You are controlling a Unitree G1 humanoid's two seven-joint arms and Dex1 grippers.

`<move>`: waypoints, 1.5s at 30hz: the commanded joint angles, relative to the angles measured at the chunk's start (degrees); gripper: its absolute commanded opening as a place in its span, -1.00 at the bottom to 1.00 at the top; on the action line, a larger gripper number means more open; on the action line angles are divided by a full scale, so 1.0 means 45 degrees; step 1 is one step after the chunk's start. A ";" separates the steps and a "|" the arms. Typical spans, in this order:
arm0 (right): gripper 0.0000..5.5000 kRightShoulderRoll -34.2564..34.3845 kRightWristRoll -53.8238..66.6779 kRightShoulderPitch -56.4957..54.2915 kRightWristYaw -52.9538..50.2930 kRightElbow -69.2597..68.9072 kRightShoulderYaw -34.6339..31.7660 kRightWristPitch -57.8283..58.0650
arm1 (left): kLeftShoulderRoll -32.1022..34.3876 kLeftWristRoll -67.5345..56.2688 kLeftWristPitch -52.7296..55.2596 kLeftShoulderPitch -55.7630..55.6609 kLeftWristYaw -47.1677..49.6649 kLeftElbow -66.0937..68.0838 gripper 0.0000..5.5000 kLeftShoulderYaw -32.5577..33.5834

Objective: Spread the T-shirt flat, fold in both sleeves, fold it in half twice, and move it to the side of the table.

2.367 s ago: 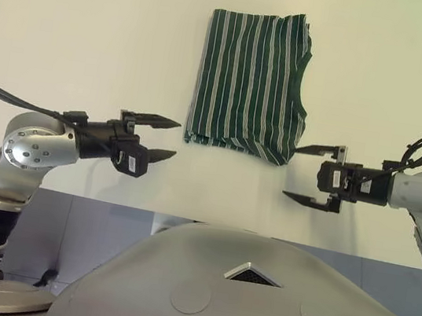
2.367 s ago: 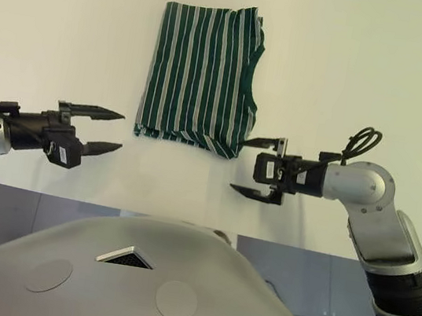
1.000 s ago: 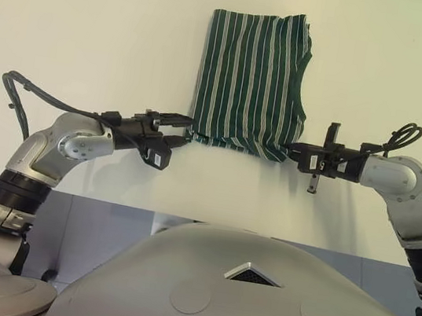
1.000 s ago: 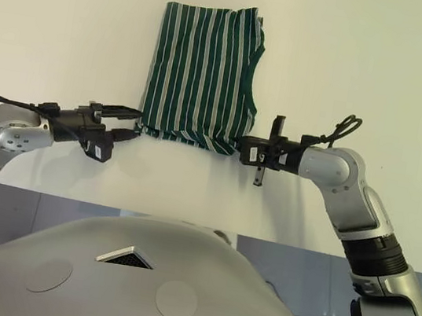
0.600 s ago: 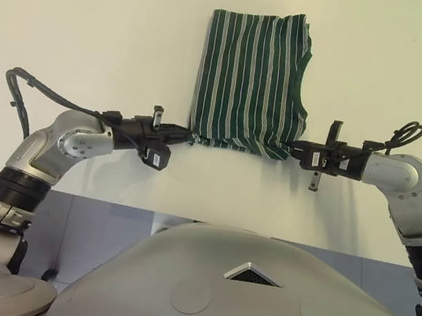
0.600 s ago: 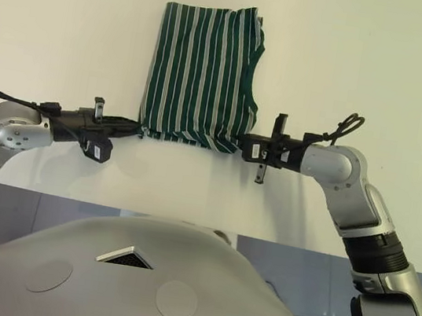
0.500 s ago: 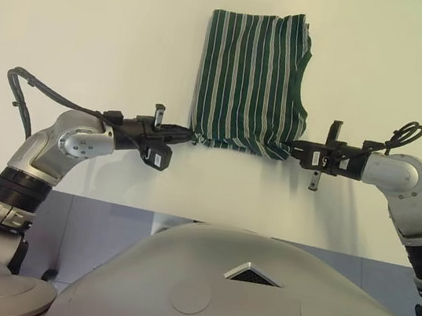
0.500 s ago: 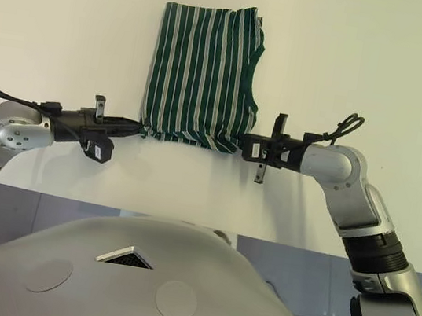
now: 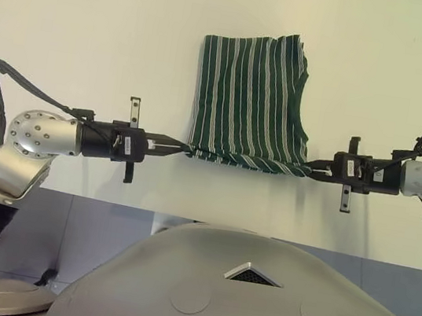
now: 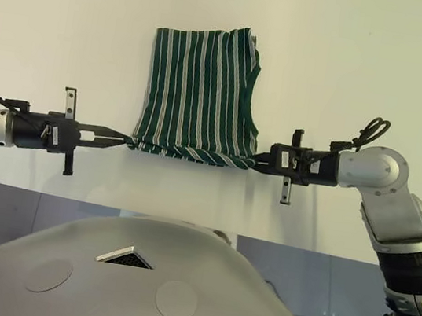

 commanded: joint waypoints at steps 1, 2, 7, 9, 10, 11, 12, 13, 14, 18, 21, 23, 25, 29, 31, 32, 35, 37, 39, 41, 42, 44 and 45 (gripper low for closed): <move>-0.99 0.0822 -0.0678 -0.1245 -0.1113 0.0662 -0.0022 0.0031 | -0.0853 -0.0110 0.0589 -0.0872 0.0503 0.0538 -1.00 0.0469; -0.99 0.1186 -0.1058 -0.1680 -0.1585 0.1010 0.0070 -0.0069 | -0.1212 0.0015 0.0639 -0.1283 0.0752 0.0869 -1.00 0.0532; -0.99 0.2810 -0.3342 -0.3697 -0.4174 0.3204 0.0497 -0.0894 | -0.2839 0.1253 0.0218 -0.2739 0.2089 0.2970 -1.00 0.0829; -0.99 0.3320 -0.3981 -0.4426 -0.5086 0.4012 0.0499 -0.1122 | -0.3465 0.1916 0.0084 -0.3515 0.2978 0.4046 -1.00 0.1066; -0.99 0.3508 -0.4276 -0.4804 -0.5423 0.4453 0.0535 -0.1260 | -0.3744 0.2274 0.0115 -0.3986 0.3485 0.4561 -1.00 0.1167; -0.99 0.3712 -0.4575 -0.5210 -0.5725 0.4937 0.0616 -0.1380 | -0.3960 0.2752 0.0083 -0.4452 0.3952 0.5123 -1.00 0.1163; -0.99 0.3895 -0.4856 -0.5570 -0.5994 0.5420 0.0714 -0.1539 | -0.4190 0.3287 0.0013 -0.4916 0.4381 0.5715 -1.00 0.1076; -0.99 0.4096 -0.5131 -0.5911 -0.6248 0.5940 0.0846 -0.1705 | -0.4430 0.3831 -0.0072 -0.5334 0.4777 0.6315 -1.00 0.0930; -0.99 0.4306 -0.5375 -0.6234 -0.6476 0.6468 0.1013 -0.1880 | -0.4664 0.4276 -0.0197 -0.5657 0.5072 0.6846 -1.00 0.0771; -0.99 0.5034 -0.6092 -0.6922 -0.7064 0.8244 0.1597 -0.2544 | -0.5541 0.5782 -0.1018 -0.6370 0.5860 0.8622 -1.00 0.0098; -0.99 0.5453 -0.6557 -0.6999 -0.7497 0.9396 0.1943 -0.2990 | -0.6424 0.6990 -0.2032 -0.7115 0.6346 1.0846 -1.00 -0.0821; -0.99 0.5646 -0.6901 -0.7097 -0.7939 1.0139 0.2094 -0.3290 | -0.7101 0.7606 -0.2621 -0.7724 0.7053 1.2609 -1.00 -0.1174; -0.99 0.6042 -0.6810 -0.7399 -0.8419 1.0796 0.1871 -0.3201 | -0.7550 0.7778 -0.2870 -0.8302 0.8025 1.4168 -1.00 -0.0994; -0.86 0.7198 -0.4744 -0.8175 -0.8965 1.1905 -0.0045 -0.1243 | -0.7874 0.6920 -0.2717 -0.9700 0.8666 1.6300 -1.00 0.0104; -0.74 0.7637 -0.3782 -0.8664 -0.9068 1.2635 -0.0919 -0.0188 | -0.7984 0.6338 -0.2334 -1.0433 0.8568 1.7044 -1.00 0.0705; -0.69 0.7848 -0.3339 -0.8907 -0.9033 1.3033 -0.1297 0.0323 | -0.8056 0.6053 -0.1945 -1.0804 0.8551 1.7449 -0.93 0.1041; -0.47 0.8419 -0.2096 -0.9635 -0.9194 1.4377 -0.2518 0.1547 | -0.8465 0.4761 -0.0285 -1.2041 0.8493 1.8734 -0.74 0.2405; -0.35 0.8651 -0.1596 -0.9825 -0.9160 1.4622 -0.2935 0.1866 | -0.8732 0.4081 0.0329 -1.2495 0.8207 1.9068 -0.62 0.3028; -0.19 0.8846 -0.1370 -0.9891 -0.8981 1.4387 -0.3012 0.1931 | -0.8856 0.3565 0.0684 -1.2656 0.7941 1.9115 -0.48 0.3529; -0.05 0.9022 -0.1214 -0.9893 -0.8753 1.3894 -0.3016 0.1780 | -0.8879 0.3163 0.0903 -1.2676 0.7760 1.9001 -0.35 0.3951; 0.01 0.9134 -0.1128 -0.9846 -0.8652 1.3373 -0.2995 0.1545 | -0.8866 0.2940 0.0988 -1.2680 0.7765 1.8904 -0.29 0.4196; 0.14 0.9526 -0.0880 -0.9686 -0.8365 1.1680 -0.2765 0.1021 | -0.8805 0.2426 0.0838 -1.2706 0.8156 1.8520 -0.17 0.4892; 0.21 0.9702 -0.0864 -0.9622 -0.8300 1.0968 -0.2601 0.0857 | -0.8779 0.2175 0.0738 -1.2697 0.8296 1.8289 -0.14 0.5190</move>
